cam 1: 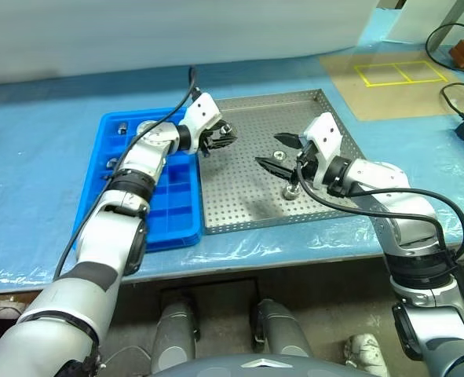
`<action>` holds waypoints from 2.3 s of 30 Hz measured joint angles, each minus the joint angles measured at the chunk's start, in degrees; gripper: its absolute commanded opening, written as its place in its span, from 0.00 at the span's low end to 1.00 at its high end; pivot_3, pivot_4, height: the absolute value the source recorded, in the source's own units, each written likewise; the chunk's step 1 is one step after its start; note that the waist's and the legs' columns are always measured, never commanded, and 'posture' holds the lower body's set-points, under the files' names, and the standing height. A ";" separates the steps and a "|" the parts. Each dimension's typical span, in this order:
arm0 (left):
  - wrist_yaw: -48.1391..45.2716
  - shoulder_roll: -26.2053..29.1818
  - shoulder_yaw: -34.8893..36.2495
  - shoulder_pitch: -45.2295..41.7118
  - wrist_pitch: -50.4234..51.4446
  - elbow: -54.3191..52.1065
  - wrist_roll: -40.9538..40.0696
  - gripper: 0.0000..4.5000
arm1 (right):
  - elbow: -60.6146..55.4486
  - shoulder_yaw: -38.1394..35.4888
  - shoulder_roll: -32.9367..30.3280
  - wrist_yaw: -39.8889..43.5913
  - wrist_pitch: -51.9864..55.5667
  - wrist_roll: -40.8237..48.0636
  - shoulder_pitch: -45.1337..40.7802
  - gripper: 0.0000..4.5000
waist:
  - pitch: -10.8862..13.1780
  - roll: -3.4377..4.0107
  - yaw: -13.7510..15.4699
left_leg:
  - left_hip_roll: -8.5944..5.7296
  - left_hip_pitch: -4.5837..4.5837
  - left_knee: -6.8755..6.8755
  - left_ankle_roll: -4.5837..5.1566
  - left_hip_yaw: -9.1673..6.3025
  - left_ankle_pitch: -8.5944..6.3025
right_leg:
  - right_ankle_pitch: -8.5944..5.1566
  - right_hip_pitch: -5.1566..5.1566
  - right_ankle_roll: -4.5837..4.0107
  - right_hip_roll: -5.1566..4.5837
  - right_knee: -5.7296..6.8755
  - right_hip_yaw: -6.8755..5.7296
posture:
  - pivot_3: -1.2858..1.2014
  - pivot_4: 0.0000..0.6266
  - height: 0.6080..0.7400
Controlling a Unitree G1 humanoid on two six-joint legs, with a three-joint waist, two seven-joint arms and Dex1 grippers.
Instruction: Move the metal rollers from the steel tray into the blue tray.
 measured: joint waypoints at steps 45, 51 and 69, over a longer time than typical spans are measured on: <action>10.86 21.24 13.63 54.95 26.61 -58.66 -18.19 0.42 | 31.66 16.26 17.95 22.24 -20.19 -8.02 -16.46 0.78 | 0.01 0.02 9.33 | 0.16 0.13 -0.42 -1.02 -0.19 0.43 | -0.09 -0.38 -0.11 0.26 0.52 -0.04 | 0.62 0.24 1.00; 12.30 21.10 11.21 53.28 26.69 -57.77 -17.94 0.58 | 31.19 16.26 17.19 21.32 -19.98 -8.09 -15.51 0.78 | 0.00 0.01 9.22 | 0.15 0.30 -0.44 -1.04 -0.17 0.43 | -0.09 -0.25 -0.12 0.26 0.51 -0.01 | 0.61 0.24 1.00; 11.86 19.44 11.05 42.96 28.70 -58.65 -25.53 0.84 | 28.75 13.01 12.79 18.22 -17.45 -7.93 -13.15 0.78 | -0.01 -0.01 9.26 | 0.12 0.30 -0.29 -1.16 -0.17 0.52 | -0.08 -0.17 -0.12 0.25 0.60 -0.02 | 0.57 0.24 1.00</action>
